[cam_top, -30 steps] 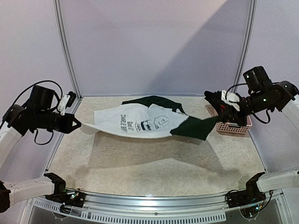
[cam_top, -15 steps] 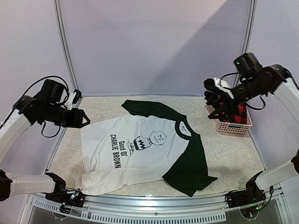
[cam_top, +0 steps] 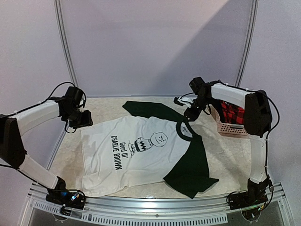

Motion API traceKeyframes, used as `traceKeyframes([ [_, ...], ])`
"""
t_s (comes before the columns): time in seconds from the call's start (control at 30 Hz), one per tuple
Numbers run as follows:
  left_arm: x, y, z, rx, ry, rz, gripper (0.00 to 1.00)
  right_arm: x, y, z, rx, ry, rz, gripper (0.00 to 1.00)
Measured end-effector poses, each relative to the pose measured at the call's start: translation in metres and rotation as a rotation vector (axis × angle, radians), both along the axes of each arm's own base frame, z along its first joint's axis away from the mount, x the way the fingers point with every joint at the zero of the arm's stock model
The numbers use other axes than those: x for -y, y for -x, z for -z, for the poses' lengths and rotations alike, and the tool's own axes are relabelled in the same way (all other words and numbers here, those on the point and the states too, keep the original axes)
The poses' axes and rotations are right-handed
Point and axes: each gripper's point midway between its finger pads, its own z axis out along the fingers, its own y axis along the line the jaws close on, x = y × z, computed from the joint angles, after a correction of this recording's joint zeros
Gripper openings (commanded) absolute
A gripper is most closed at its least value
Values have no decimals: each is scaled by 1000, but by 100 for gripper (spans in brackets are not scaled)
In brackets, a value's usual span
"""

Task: Fold and stack the mixed laundry pile
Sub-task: Move the flattened T-shirt to the center of the board.

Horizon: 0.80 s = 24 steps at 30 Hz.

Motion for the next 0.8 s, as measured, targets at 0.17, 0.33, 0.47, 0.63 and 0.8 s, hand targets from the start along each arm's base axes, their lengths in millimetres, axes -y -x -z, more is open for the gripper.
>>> traceKeyframes([
  [0.17, 2, 5, 52, -119, 11, -15, 38, -3, -22, 35, -12, 35, 30, 36],
  [0.33, 5, 2, 85, -205, 25, -25, 38, 8, -28, 64, -19, 106, 63, 33],
  [0.47, 9, -19, 100, -241, 23, -25, 37, 28, -24, 73, -24, 117, 112, 28],
  [0.63, 16, -51, 110, -244, 29, -22, 38, 74, -7, 74, -44, 129, 200, 27],
  [0.8, 24, -95, 107, -208, 24, -6, 38, 118, 27, 74, -71, 198, 274, 28],
])
